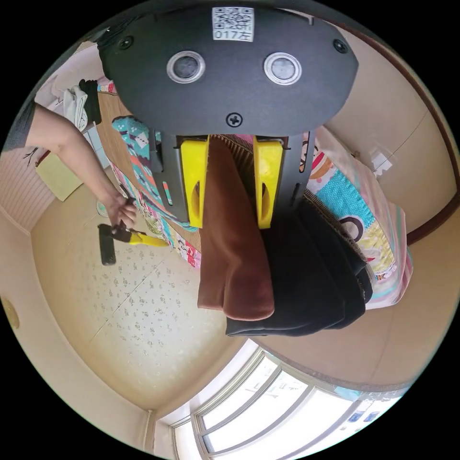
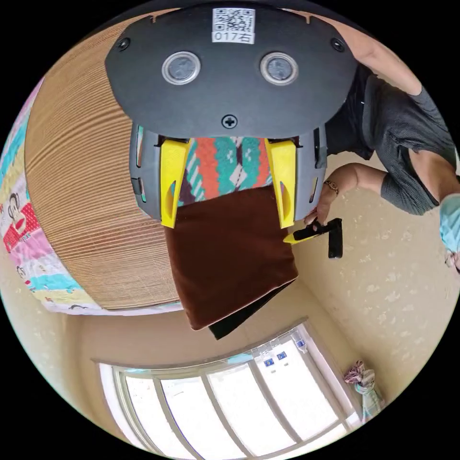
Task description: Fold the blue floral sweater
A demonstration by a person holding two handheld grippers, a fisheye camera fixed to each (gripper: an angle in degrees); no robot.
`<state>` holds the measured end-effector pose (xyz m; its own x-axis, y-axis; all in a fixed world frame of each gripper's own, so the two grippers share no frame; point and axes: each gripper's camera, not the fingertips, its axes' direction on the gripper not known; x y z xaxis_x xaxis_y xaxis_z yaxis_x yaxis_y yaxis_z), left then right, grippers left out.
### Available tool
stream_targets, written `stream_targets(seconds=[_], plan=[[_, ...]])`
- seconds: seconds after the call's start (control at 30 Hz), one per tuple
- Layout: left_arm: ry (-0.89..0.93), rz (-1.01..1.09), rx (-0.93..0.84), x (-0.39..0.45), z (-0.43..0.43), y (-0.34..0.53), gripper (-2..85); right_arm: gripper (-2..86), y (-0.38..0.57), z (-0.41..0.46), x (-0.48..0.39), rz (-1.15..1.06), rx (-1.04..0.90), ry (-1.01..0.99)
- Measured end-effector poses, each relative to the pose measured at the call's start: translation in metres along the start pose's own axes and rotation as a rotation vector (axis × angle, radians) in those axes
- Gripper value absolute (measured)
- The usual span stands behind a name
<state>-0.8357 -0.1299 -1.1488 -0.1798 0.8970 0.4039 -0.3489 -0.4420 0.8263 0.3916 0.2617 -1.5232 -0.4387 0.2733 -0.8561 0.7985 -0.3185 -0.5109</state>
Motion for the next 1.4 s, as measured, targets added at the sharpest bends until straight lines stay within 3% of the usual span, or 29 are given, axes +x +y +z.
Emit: stream_targets(seconds=[0.3,0.47,0.6,0.83,1.07,1.17,1.33,1.4], plan=[[0.0,-0.003,0.046,0.024,0.001,-0.006,13.7,30.4,-0.126,0.157,0.119,0.013,-0.174,-0.093],[-0.104,0.006,0.033,0.041,0.004,-0.013,8.9,19.3,-0.126,0.215,0.126,-0.057,-0.203,-0.29],[-0.032,0.057,0.099,0.07,-0.016,-0.004,6.6,11.0,-0.095,0.194,0.106,-0.107,-0.07,-0.269],[-0.076,0.223,0.278,0.165,-0.091,0.015,6.3,10.1,-0.042,0.114,0.023,-0.209,0.199,-0.222],[0.099,0.339,0.424,0.262,-0.188,-0.001,6.3,10.0,-0.026,-0.003,-0.085,-0.415,0.315,-0.15],[0.222,0.288,0.435,0.284,-0.21,-0.008,6.3,10.2,-0.038,-0.05,-0.129,-0.446,0.239,-0.141],[0.407,0.013,0.257,0.271,-0.162,-0.035,6.4,10.1,-0.102,-0.043,-0.11,-0.03,-0.195,-0.111],[0.393,-0.175,0.111,0.241,-0.089,-0.031,6.7,10.1,-0.109,-0.005,-0.065,0.091,-0.3,-0.062]])
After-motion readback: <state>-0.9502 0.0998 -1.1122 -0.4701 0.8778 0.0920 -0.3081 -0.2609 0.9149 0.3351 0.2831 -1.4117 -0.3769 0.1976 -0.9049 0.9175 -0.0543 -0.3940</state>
